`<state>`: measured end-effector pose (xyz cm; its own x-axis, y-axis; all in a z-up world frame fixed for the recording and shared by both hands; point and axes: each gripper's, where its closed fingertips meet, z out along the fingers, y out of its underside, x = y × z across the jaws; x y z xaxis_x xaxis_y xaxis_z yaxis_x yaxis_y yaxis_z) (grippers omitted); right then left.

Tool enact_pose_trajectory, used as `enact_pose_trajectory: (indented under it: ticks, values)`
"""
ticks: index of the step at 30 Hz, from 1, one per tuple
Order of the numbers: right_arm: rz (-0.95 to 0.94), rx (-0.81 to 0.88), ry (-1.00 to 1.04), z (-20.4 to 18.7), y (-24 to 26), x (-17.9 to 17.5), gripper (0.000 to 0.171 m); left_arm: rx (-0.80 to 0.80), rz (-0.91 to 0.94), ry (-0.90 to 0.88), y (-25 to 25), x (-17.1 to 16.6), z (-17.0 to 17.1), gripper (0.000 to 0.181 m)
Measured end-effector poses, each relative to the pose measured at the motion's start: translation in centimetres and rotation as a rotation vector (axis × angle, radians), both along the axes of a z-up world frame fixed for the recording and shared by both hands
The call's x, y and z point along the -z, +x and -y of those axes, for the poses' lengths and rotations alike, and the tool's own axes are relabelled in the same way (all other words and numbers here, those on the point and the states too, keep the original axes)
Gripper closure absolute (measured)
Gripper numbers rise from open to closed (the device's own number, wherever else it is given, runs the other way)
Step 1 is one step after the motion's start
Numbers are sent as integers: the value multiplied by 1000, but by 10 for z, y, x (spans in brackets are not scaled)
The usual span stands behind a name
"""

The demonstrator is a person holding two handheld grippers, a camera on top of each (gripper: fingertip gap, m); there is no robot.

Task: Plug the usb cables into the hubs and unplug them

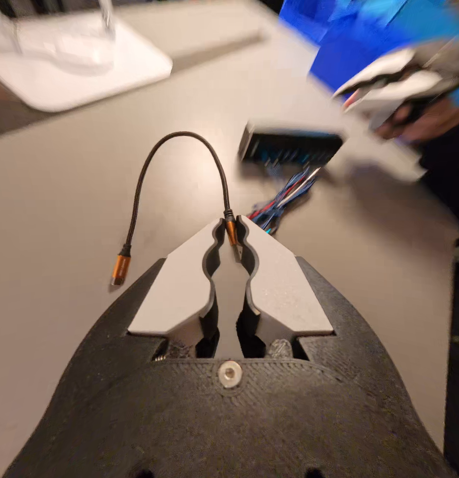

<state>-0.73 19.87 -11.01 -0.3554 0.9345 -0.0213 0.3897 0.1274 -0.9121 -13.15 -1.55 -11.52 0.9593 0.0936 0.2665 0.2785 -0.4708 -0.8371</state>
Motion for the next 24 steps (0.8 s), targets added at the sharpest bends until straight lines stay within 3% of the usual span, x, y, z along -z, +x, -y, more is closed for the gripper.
enact_pose_trajectory:
  ticks: [1, 7, 11, 15, 24]
  values:
    - [-35, -1, -3, 2, 0, -6, 141, 7, 22, 108, 5, -17, -9, 171]
    - [-235, -24, 20, 22, 1, -37, 144, 91, 353, 552, 46, -78, -57, 171]
    - [-305, -50, 19, 39, 4, -48, 144, 41, 649, 742, 53, -88, -79, 172]
    - [-320, -75, 7, 56, 3, -48, 145, -43, 790, 766, 62, -72, -100, 171]
    - [-320, -84, -36, 88, -4, -42, 143, -107, 805, 816, 85, -72, -120, 171]
